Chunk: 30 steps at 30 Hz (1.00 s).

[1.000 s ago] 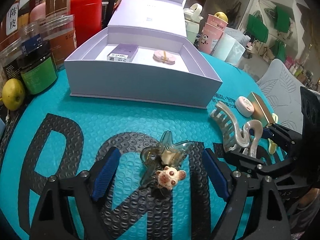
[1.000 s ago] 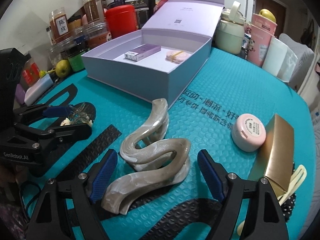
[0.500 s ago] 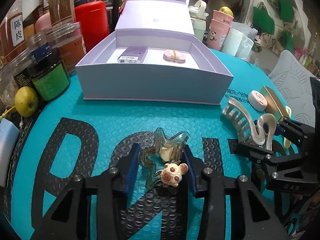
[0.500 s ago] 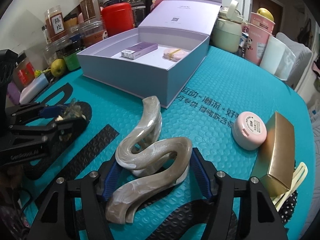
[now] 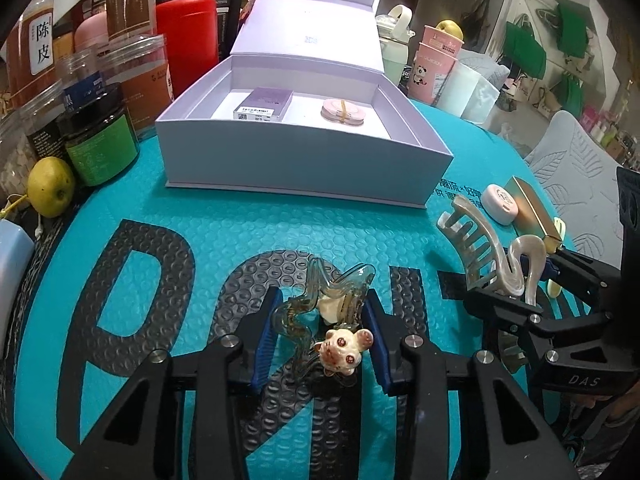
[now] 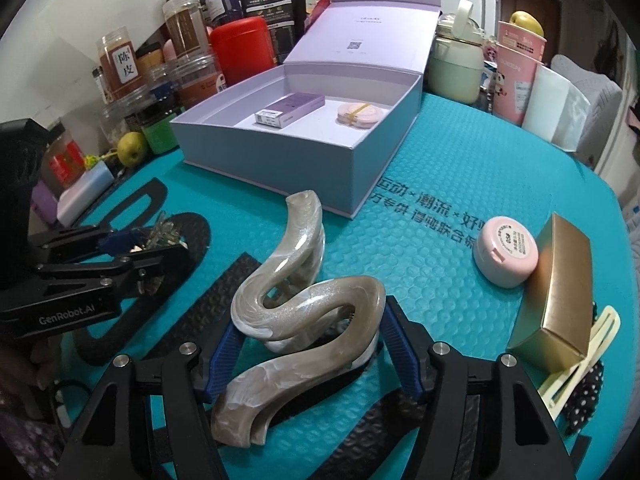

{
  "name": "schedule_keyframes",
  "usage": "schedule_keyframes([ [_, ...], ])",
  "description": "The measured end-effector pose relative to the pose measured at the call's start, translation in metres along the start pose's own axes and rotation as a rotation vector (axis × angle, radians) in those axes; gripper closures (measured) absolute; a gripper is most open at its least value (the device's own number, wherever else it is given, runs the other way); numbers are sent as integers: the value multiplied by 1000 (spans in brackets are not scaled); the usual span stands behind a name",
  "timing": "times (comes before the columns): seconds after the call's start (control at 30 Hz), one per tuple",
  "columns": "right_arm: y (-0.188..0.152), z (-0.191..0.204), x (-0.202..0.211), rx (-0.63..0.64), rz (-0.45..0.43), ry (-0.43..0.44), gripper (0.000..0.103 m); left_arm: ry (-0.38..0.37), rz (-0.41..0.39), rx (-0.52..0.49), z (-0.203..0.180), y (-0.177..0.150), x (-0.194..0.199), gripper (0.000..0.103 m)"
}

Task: Organize rigid objects
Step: 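Carry the charm and claw clip toward the lavender gift box with both grippers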

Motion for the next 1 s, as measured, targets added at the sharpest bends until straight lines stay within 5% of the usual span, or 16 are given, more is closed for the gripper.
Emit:
schedule_keyframes([
  [1.0,28,34,41,18,-78,57,37,-5,-107,-14,-6,26,47,63],
])
Point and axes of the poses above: each gripper's, at about its wrist camera, not at the fingertips, and x roughly against the way its jaws point, z to its left, y to its top, the point moved 8 cm from there along -x, roughly the way its jaws point, and after that the axes turned 7 degrees about -y, right-handed, at the moved point
